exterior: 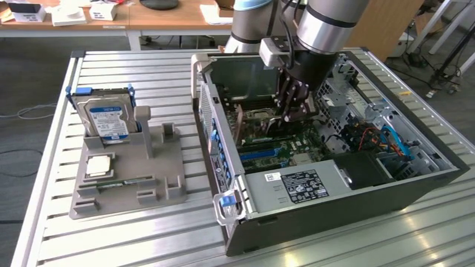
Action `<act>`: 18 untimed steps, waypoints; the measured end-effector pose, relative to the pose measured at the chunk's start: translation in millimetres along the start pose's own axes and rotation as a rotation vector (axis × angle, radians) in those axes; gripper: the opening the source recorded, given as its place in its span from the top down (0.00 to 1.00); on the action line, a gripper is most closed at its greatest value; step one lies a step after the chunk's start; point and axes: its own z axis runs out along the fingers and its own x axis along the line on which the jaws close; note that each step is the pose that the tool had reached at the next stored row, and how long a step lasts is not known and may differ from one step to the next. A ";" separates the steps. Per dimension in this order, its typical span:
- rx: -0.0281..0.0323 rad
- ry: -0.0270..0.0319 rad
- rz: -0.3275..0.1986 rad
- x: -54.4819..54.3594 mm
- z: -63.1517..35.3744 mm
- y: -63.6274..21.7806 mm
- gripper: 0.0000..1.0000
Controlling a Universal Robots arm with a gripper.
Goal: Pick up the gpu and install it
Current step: 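Insert the gpu into the slot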
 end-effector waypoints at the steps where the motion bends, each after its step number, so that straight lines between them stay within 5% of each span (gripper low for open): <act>1: 0.0000 0.0001 0.000 0.0 0.7 0.0 0.73; 18: -0.0001 0.0004 0.000 0.2 5.4 3.5 0.73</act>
